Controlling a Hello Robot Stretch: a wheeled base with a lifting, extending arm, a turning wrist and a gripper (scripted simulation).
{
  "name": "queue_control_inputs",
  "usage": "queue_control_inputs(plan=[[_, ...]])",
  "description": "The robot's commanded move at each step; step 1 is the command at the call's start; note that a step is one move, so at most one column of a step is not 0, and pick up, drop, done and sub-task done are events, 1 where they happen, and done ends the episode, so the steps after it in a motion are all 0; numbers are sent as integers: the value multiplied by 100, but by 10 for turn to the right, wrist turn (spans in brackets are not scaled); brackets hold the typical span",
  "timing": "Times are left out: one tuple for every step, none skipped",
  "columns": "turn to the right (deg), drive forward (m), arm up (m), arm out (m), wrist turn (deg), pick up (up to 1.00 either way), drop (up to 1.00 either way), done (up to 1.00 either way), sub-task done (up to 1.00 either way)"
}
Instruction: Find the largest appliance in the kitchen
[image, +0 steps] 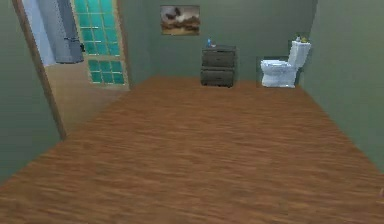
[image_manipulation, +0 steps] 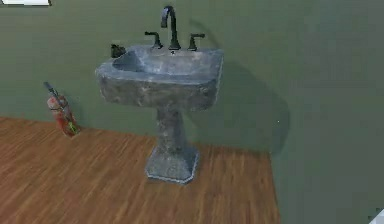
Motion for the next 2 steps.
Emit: queue_control_inputs(plan=[[-210, 0, 0, 0, 0, 0, 0, 0, 0], [0, 100, 0, 0, 0, 0, 0, 0, 0]])
